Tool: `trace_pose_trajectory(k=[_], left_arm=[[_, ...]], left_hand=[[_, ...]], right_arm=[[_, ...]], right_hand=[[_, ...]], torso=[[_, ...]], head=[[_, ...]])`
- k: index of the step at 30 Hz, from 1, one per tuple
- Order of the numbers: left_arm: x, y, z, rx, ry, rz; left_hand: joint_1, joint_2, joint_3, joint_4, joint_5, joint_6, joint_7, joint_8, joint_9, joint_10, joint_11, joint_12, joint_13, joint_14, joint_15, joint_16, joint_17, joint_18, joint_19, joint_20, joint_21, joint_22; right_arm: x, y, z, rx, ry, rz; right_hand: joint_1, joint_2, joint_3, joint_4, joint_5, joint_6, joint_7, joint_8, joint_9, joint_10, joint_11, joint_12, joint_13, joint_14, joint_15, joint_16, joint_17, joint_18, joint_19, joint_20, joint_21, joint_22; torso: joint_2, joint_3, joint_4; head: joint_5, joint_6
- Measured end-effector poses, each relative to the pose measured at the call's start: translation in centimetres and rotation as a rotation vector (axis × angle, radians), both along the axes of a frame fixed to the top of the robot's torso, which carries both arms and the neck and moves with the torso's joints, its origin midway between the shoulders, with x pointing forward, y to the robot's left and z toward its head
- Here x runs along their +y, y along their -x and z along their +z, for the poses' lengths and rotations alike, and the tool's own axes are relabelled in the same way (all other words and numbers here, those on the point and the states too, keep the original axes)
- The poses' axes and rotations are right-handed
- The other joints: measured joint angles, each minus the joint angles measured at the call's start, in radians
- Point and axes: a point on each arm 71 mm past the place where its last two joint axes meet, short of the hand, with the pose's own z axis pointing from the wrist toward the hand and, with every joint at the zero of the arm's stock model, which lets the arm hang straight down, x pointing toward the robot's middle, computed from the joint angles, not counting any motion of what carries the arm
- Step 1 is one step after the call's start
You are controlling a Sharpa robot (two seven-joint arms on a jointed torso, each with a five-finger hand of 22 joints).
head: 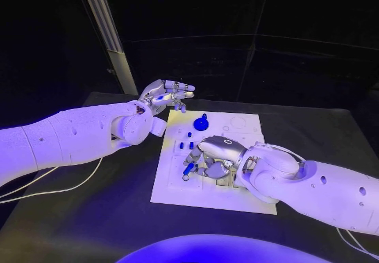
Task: Assemble the parts on the task board
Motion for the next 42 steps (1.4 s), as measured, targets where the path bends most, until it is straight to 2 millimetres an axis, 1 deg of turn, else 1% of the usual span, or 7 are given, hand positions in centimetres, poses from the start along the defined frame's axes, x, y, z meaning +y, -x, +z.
trace_pose_trajectory(k=[7,8,10,14,28,29,42], left_arm=[[-0.1,0.0,0.0,0.0,0.0,-0.002],[-0.1,0.0,0.0,0.0,0.001,-0.002],[-0.1,0.0,0.0,0.0,0.001,-0.003],[-0.1,0.0,0.0,0.0,0.001,-0.004],[-0.1,0.0,0.0,0.001,0.001,-0.005],[-0.1,0.0,0.0,0.001,0.001,-0.005],[-0.1,-0.1,0.0,0.002,0.001,-0.005]], left_hand=[[0.0,0.0,0.0,0.0,0.0,0.0,0.0,0.0,0.0,0.0,0.0,0.0,0.0,0.0,0.0,0.0,0.0,0.0,0.0,0.0,0.0,0.0],[0.0,0.0,0.0,0.0,0.0,0.0,0.0,0.0,0.0,0.0,0.0,0.0,0.0,0.0,0.0,0.0,0.0,0.0,0.0,0.0,0.0,0.0],[0.0,0.0,0.0,0.0,0.0,0.0,0.0,0.0,0.0,0.0,0.0,0.0,0.0,0.0,0.0,0.0,0.0,0.0,0.0,0.0,0.0,0.0],[0.0,0.0,0.0,0.0,0.0,0.0,0.0,0.0,0.0,0.0,0.0,0.0,0.0,0.0,0.0,0.0,-0.003,0.0,0.0,0.0,0.0,-0.001],[0.0,0.0,0.0,0.0,0.0,0.0,0.0,0.0,0.0,0.0,0.0,0.0,-0.001,0.0,0.0,0.0,-0.003,0.0,0.0,0.0,0.0,-0.001],[0.0,0.0,0.0,0.0,0.0,0.0,0.0,0.0,0.0,0.0,0.0,0.0,-0.001,0.0,0.0,0.0,-0.003,0.0,0.0,0.0,0.0,-0.001],[0.0,0.0,0.0,0.0,0.0,0.0,0.0,0.0,0.0,0.0,0.0,0.0,-0.001,0.0,0.0,0.0,-0.003,0.0,0.0,0.0,0.0,-0.001]], right_arm=[[0.9,0.2,-0.7,-0.015,0.033,0.019],[1.0,0.2,-0.7,-0.019,0.038,0.02],[1.2,0.2,-0.8,-0.027,0.051,0.023],[1.5,0.2,-1.0,-0.042,0.076,0.026],[2.1,0.2,-1.4,-0.083,0.15,0.023],[2.1,0.2,-1.4,-0.084,0.155,0.023],[2.6,0.4,-1.7,-0.088,0.202,0.034]], right_hand=[[0.0,0.0,0.0,0.0,0.0,-0.001,0.0,0.0,-0.001,0.0,0.0,0.0,0.0,0.0,0.0,0.0,-0.002,0.0,0.0,0.0,0.0,0.001],[-0.004,-0.004,0.0,0.0,0.0,-0.001,0.0,0.0,-0.001,0.0,0.0,0.0,0.0,0.0,0.0,0.004,-0.002,0.0,0.0,0.0,0.0,0.001],[-0.004,-0.004,0.0,0.0,0.0,-0.001,0.0,0.0,-0.001,0.0,0.0,0.0,0.0,0.0,0.0,0.004,-0.002,0.0,0.0,0.0,0.0,0.001],[-0.004,-0.004,0.0,0.0,0.0,-0.001,-0.001,0.0,-0.001,0.0,0.0,0.0,0.0,0.0,0.0,0.004,-0.002,0.0,0.0,0.0,0.0,0.001],[-0.004,-0.004,0.0,0.0,0.0,-0.001,-0.001,0.0,0.0,0.0,0.0,0.0,0.0,0.0,0.0,0.004,-0.002,0.0,0.0,0.0,0.0,0.001],[-0.004,-0.004,0.0,0.0,0.0,-0.001,-0.001,0.0,0.0,0.002,0.002,0.0,0.0,0.0,0.0,0.004,-0.002,0.0,0.0,0.0,0.0,0.001],[-0.004,-0.004,0.003,0.003,0.0,0.002,0.002,-0.003,0.0,0.004,0.004,0.0,0.001,0.0,0.0,0.004,-0.004,0.0,0.0,0.0,0.0,0.001]], torso=[[-0.001,0.0008,-0.0003],[-0.001,0.0008,-0.0003],[-0.001,0.0008,-0.0004],[-0.001,0.0006,-0.0006],[0.0,0.0004,-0.0009],[0.0,0.0004,-0.0009],[0.0,0.0006,-0.0009]], head=[[0.002,-0.001],[0.002,-0.001],[0.002,0.0],[0.0,0.0],[0.001,-0.007],[0.001,-0.007],[0.001,-0.009]])
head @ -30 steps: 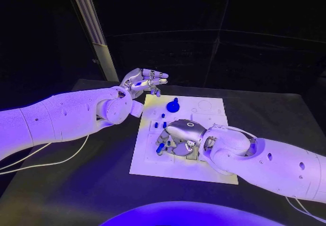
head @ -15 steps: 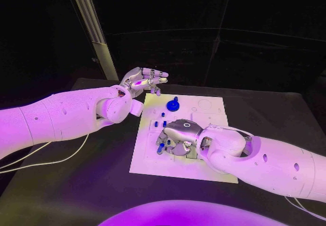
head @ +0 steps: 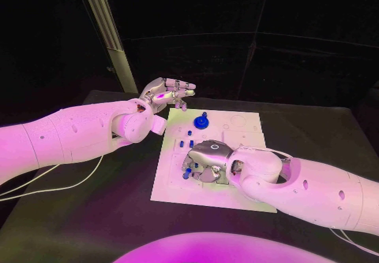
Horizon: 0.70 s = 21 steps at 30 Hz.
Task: Assemble the parts on the task board
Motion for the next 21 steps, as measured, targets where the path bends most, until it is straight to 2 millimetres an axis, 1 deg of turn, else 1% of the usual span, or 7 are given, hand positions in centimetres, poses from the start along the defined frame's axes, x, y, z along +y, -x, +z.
trace_pose_trajectory(k=[4,6,9,12,16,20,21], left_arm=[[0.0,0.0,0.0,0.0,0.0,0.0],[0.0,0.0,0.0,0.0,0.0,0.0],[0.0,0.0,0.0,0.0,0.0,0.0],[0.0,0.0,0.0,0.0,0.0,0.0],[0.02,0.01,0.0,0.0,0.0,0.0],[0.03,0.01,0.0,0.001,0.0,0.0],[0.03,0.01,0.0,0.001,0.0,0.0]], left_hand=[[0.0,0.0,0.0,0.0,0.0,0.0,0.0,0.0,0.0,0.0,0.0,0.0,0.0,0.0,0.0,0.0,0.0,0.0,0.0,0.0,0.0,0.0],[0.0,0.0,0.0,0.0,0.0,0.0,0.0,0.0,0.0,0.0,0.0,0.0,0.0,0.0,0.0,0.0,0.0,0.0,0.0,0.0,0.0,0.0],[0.0,0.0,0.0,0.0,0.0,0.0,0.0,0.0,0.0,0.0,0.0,0.0,0.0,0.0,0.0,0.0,0.0,0.0,0.0,0.0,0.0,0.0],[0.0,0.0,0.0,0.0,0.0,0.0,0.0,0.0,0.0,0.0,0.0,0.0,0.0,0.0,0.0,0.0,0.0,0.0,0.0,0.0,0.0,0.0],[0.0,0.0,0.0,0.0,0.0,0.0,0.0,0.0,0.0,0.0,0.0,0.0,0.0,-0.004,0.004,0.0,-0.001,0.0,0.0,0.0,-0.004,-0.001],[0.0,0.0,0.0,0.0,0.0,0.0,0.0,0.0,0.0,0.0,0.0,0.0,0.0,-0.004,0.004,0.0,-0.001,0.0,0.0,0.0,-0.004,-0.001],[0.0,0.0,0.0,0.0,0.0,0.0,0.0,0.0,0.0,0.0,0.0,0.0,0.0,-0.004,0.004,0.0,-0.001,0.0,0.0,0.0,-0.004,-0.001]], right_arm=[[0.15,0.05,-0.07,-0.002,0.007,0.003],[0.21,0.07,-0.09,-0.004,0.009,0.005],[0.36,0.12,-0.1,-0.007,0.009,0.008],[0.47,0.16,-0.12,-0.009,0.008,0.011],[0.6,0.22,-0.07,-0.012,-0.002,0.015],[0.64,0.24,0.02,-0.015,-0.014,0.018],[0.65,0.26,0.06,-0.017,-0.021,0.019]], right_hand=[[0.0,0.0,0.0,0.0,0.0,0.0,0.0,0.0,0.0,0.0,0.0,0.0,0.0,0.0,0.0,0.0,0.0,0.0,0.0,0.0,0.0,0.0],[-0.007,-0.007,0.0,0.0,0.0,0.0,0.0,0.0,0.0,0.0,0.0,-0.004,0.0,0.0,0.0,0.0,-0.002,0.0,0.0,0.0,0.0,0.0],[-0.023,-0.023,0.0,0.0,0.0,-0.015,0.012,-0.011,-0.002,-0.025,0.011,-0.027,-0.001,0.0,0.0,-0.005,-0.015,0.0,0.0,0.0,0.0,0.0],[-0.045,-0.045,-0.011,0.011,0.0,-0.056,0.017,-0.014,-0.006,-0.075,0.021,-0.052,-0.003,0.003,0.015,-0.017,-0.035,0.0,-0.011,0.011,0.0,-0.001],[-0.058,-0.065,-0.061,0.018,0.0,-0.117,0.023,-0.014,-0.007,-0.14,0.033,-0.061,-0.001,-0.002,0.02,-0.031,-0.065,0.0,-0.018,0.018,-0.015,-0.012],[-0.056,-0.067,-0.104,0.022,0.0,-0.153,0.03,-0.014,-0.007,-0.186,0.04,-0.061,-0.001,-0.007,0.025,-0.041,-0.086,0.0,-0.021,0.021,-0.023,-0.021],[-0.056,-0.067,-0.106,0.022,0.0,-0.155,0.029,-0.014,-0.007,-0.187,0.04,-0.061,-0.001,-0.007,0.025,-0.042,-0.086,0.0,-0.021,0.021,-0.023,-0.021]], torso=[[0.0,0.0,0.0],[0.0,0.0,0.0],[0.0,-0.0001,-0.0003],[0.0,-0.0001,-0.0003],[0.0,-0.0001,-0.0003],[0.0,-0.0002,-0.0005],[0.0,-0.0002,-0.0005]], head=[[0.0,-0.001],[0.0,-0.001],[0.001,-0.001],[0.001,-0.001],[0.002,-0.001],[0.002,-0.001],[0.002,-0.001]])
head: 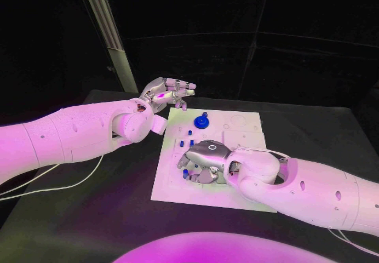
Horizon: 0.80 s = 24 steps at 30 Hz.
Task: Assemble the parts on the task board
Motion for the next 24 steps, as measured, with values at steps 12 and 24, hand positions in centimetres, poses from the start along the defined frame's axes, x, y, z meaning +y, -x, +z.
trace_pose_trajectory(k=[12,24], left_arm=[[0.2,0.0,0.0,0.0,-0.001,0.003],[0.7,0.0,0.0,0.001,-0.004,0.012]], left_hand=[[0.0,0.0,0.0,0.0,0.0,0.0,0.0,0.0,0.0,0.0,0.0,0.0,-0.001,0.0,0.0,0.0,0.0,0.0,0.0,0.0,0.0,0.0],[0.0,0.0,-0.003,0.003,0.0,0.0,0.0,0.0,0.0,0.0,0.0,0.004,-0.001,0.0,0.0,0.0,-0.001,0.0,0.0,0.0,0.0,0.0]], right_arm=[[-3.5,0.2,0.9,0.003,-0.11,-0.048],[-15.2,-1.4,2.2,0.205,-0.207,-0.403]], right_hand=[[0.0,0.0,-0.076,0.016,0.017,-0.021,0.011,0.003,0.006,-0.026,0.005,0.044,0.007,-0.007,0.007,-0.004,-0.007,0.0,0.0,0.008,-0.009,-0.01],[-0.086,0.018,-0.202,0.116,0.17,0.114,-0.068,0.093,0.031,0.352,-0.097,0.505,0.315,0.011,-0.069,0.111,0.175,0.0,0.089,-0.052,0.058,0.076]], torso=[[-0.002,0.0004,-0.0009],[-0.014,-0.0054,-0.0134]], head=[[-0.006,0.003],[-0.079,0.03]])
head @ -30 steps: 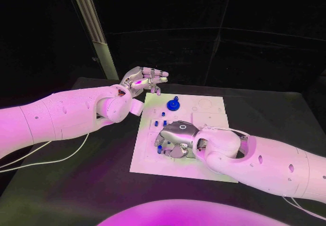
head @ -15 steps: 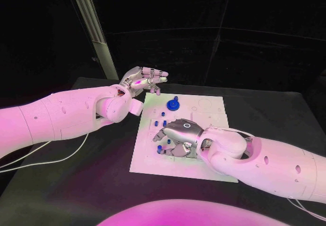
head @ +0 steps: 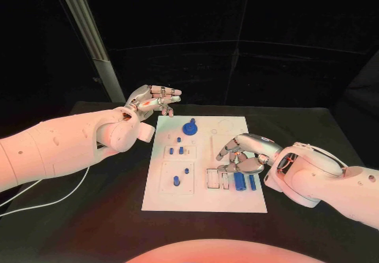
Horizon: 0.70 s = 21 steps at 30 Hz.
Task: Assemble the parts on the task board
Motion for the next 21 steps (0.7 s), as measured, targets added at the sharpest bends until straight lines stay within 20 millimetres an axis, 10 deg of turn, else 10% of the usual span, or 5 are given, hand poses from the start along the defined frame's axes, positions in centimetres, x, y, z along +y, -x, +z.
trace_pose_trajectory(k=[2,6,21], left_arm=[[0.0,0.0,0.0,0.0,0.0,0.0],[0.1,0.0,0.0,0.0,-0.001,0.002],[0.4,0.1,-0.1,0.002,-0.003,0.005]], left_hand=[[0.0,0.0,0.0,0.0,0.0,0.0,0.0,0.0,0.0,0.0,0.0,0.0,0.0,0.0,0.0,0.0,0.0,0.0,0.0,0.0,0.0,0.0],[0.0,0.0,0.0,0.0,0.0,0.0,0.0,0.0,0.0,0.0,0.0,0.0,0.0,0.0,0.0,0.0,0.0,0.0,0.0,0.0,0.0,-0.001],[0.0,0.0,0.0,0.0,0.0,0.0,0.0,0.0,0.0,0.0,0.0,0.0,0.0,0.0,0.0,0.0,0.0,0.0,0.0,0.0,0.0,-0.001]], right_arm=[[-1.6,0.0,-0.1,0.041,0.002,-0.064],[-4.4,0.0,-0.3,0.1,0.035,-0.178],[-6.1,0.6,-1.6,0.161,0.228,-0.314]], right_hand=[[-0.037,0.006,-0.062,0.062,0.082,-0.005,-0.012,0.042,0.011,0.012,-0.009,0.35,0.372,-0.001,-0.006,0.058,0.106,-0.024,0.032,-0.007,0.035,0.056],[-0.045,0.025,-0.136,0.13,0.085,-0.02,-0.016,0.105,0.032,0.017,-0.006,0.638,0.7,0.0,-0.007,0.114,0.208,-0.024,0.06,-0.01,0.076,0.123],[-0.037,0.037,-0.22,0.214,0.07,-0.068,-0.014,0.176,0.059,0.025,-0.007,0.707,0.806,0.0,-0.007,0.144,0.214,-0.04,0.088,-0.01,0.12,0.201]], torso=[[-0.002,-0.0005,-0.0035],[-0.007,-0.0012,-0.0123],[-0.012,0.0024,-0.0285]], head=[[-0.011,0.003],[-0.03,0.005],[-0.042,-0.002]])
